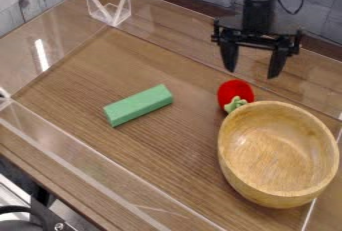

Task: Move the red fruit to the right

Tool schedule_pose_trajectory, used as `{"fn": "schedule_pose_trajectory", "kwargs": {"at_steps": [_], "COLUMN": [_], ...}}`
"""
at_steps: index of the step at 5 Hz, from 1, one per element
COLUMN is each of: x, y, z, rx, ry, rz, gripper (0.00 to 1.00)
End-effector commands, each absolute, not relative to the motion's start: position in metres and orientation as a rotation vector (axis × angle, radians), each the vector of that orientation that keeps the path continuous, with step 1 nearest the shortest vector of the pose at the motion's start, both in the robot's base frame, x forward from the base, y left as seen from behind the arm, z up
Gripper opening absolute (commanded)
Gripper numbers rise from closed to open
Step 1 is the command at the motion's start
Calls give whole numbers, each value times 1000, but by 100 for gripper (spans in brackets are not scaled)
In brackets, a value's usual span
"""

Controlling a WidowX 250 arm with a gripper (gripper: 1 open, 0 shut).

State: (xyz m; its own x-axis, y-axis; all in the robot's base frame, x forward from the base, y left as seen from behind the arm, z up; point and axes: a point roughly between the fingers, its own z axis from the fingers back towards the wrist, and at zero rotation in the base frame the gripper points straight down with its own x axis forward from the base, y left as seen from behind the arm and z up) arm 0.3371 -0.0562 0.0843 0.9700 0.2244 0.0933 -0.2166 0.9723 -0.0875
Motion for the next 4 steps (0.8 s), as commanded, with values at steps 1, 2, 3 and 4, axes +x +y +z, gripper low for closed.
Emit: {"fn": "schedule_pose_trajectory", "kwargs": {"at_steps": [1, 2, 3, 4], "x": [345, 344, 348, 351], "y": [-58, -57, -54, -51], "z": [106, 108, 111, 114], "rx": [-92, -92, -87, -82], "ry": [-174, -182, -191, -199], "rz": [163, 118, 107, 98], "gripper": [100, 100, 100, 100]}}
